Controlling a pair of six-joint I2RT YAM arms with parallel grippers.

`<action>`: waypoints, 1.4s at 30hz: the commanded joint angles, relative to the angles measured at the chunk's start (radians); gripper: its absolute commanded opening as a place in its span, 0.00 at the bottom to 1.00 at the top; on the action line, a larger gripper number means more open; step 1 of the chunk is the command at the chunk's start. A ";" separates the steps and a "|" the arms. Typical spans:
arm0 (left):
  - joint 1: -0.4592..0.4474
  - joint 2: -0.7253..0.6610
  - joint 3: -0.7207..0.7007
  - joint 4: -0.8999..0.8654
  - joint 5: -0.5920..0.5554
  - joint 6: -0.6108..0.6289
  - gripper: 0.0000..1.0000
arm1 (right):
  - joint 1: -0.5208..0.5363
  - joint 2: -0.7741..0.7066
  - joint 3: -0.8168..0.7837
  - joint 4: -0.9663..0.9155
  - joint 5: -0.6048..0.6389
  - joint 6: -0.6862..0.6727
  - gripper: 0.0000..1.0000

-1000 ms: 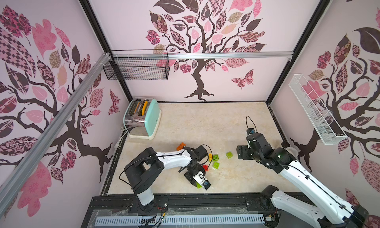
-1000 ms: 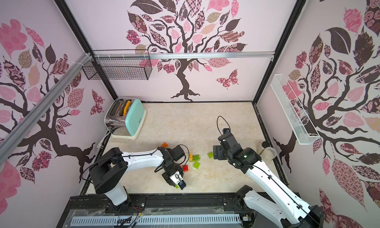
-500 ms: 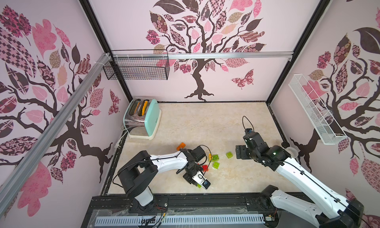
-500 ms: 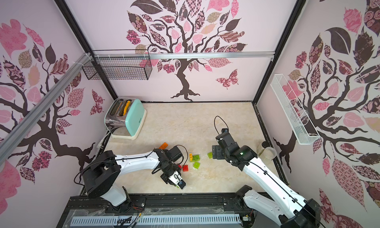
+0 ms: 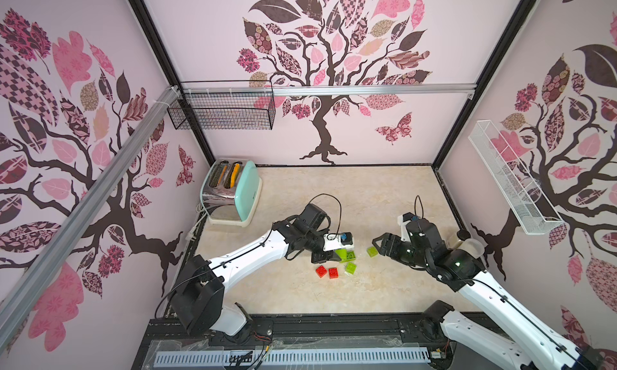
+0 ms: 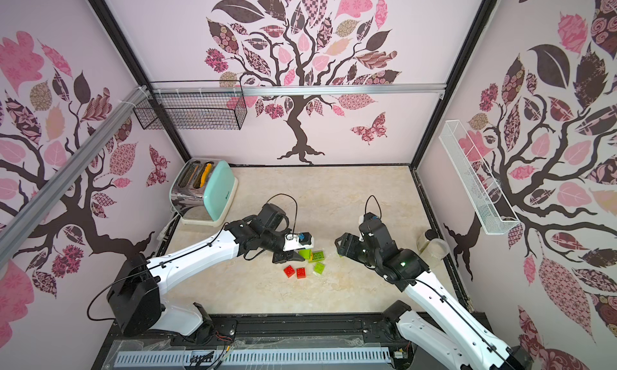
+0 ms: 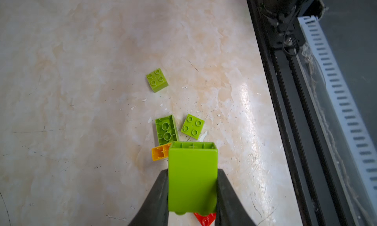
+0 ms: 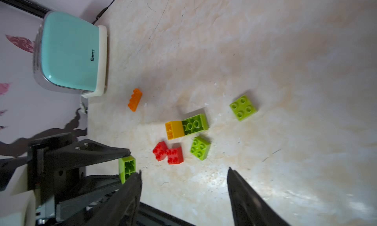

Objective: Assemble a giraffe with lego
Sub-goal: Pick up the lego brick from the center of the board.

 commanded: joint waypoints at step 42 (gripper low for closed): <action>0.049 -0.121 -0.104 0.108 0.053 -0.302 0.15 | 0.143 0.213 0.043 0.461 -0.248 0.277 0.49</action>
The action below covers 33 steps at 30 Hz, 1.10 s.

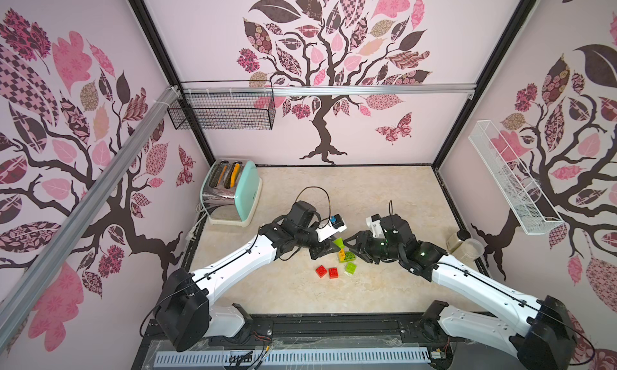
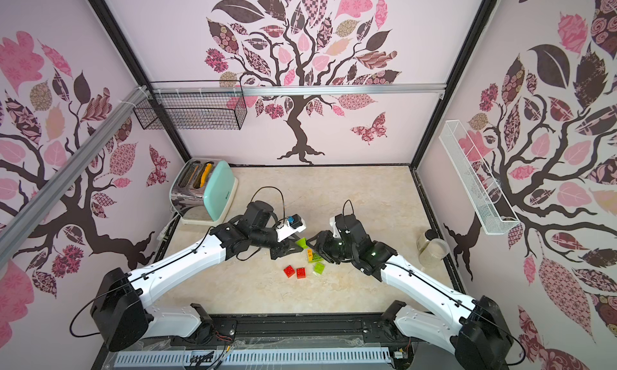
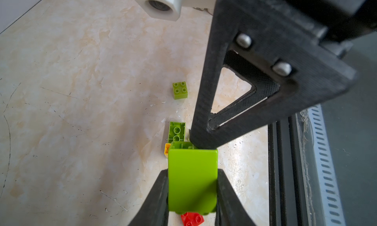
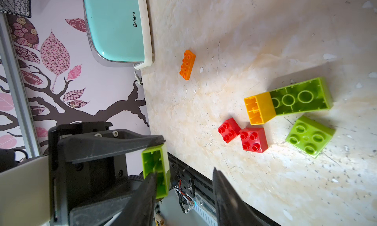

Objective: Assemble a giraffe with lego
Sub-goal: Pick up the lego brick from the center of the board.

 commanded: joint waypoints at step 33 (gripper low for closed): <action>0.026 -0.008 -0.011 -0.002 0.112 -0.044 0.15 | 0.023 0.099 0.029 0.114 -0.174 0.001 0.24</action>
